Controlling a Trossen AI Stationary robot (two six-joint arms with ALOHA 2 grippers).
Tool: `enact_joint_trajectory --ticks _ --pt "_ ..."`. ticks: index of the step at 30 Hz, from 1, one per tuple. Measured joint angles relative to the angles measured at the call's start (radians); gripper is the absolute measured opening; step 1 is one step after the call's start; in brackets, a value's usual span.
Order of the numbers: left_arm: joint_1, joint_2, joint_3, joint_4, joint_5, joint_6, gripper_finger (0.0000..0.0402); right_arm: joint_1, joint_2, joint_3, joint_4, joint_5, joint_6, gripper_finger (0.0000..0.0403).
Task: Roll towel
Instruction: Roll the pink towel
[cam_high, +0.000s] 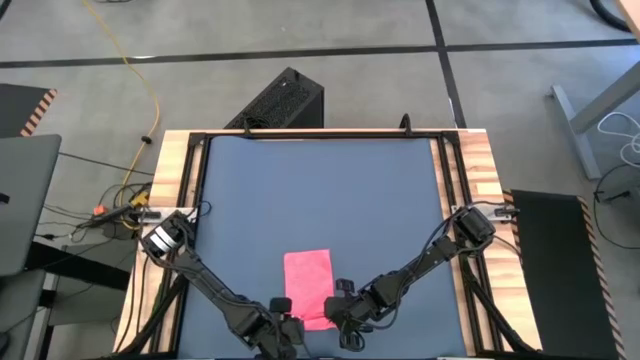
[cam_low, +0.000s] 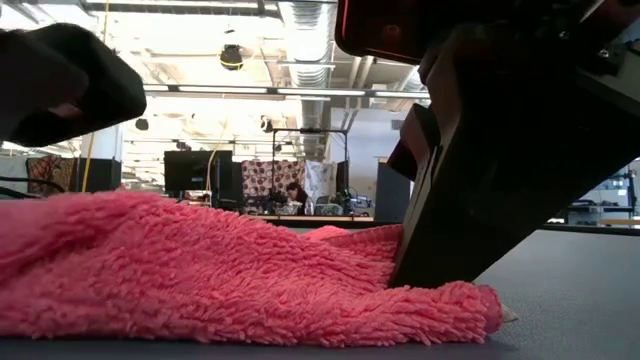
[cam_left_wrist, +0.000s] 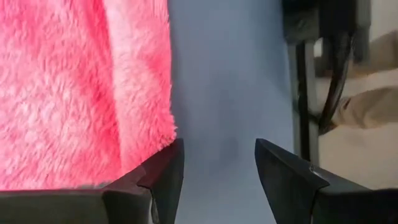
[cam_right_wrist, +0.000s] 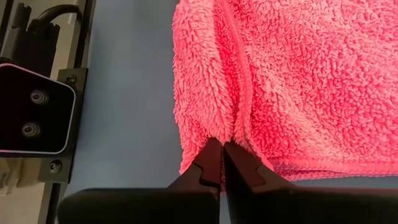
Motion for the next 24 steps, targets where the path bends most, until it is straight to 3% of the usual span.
enact_joint_trajectory --ticks 8,16,24 --pt "0.013 0.004 0.007 -0.043 -0.035 -0.046 0.0187 0.005 0.000 0.000 -0.001 -0.001 0.003 0.0027" --pt "-0.006 -0.001 0.089 -0.074 -0.104 0.041 0.0187 0.003 0.000 0.000 -0.002 -0.003 0.003 0.0027" --pt "-0.005 -0.001 0.094 -0.156 -0.170 0.043 0.0187 0.002 0.000 0.000 -0.002 -0.005 0.002 0.0027"
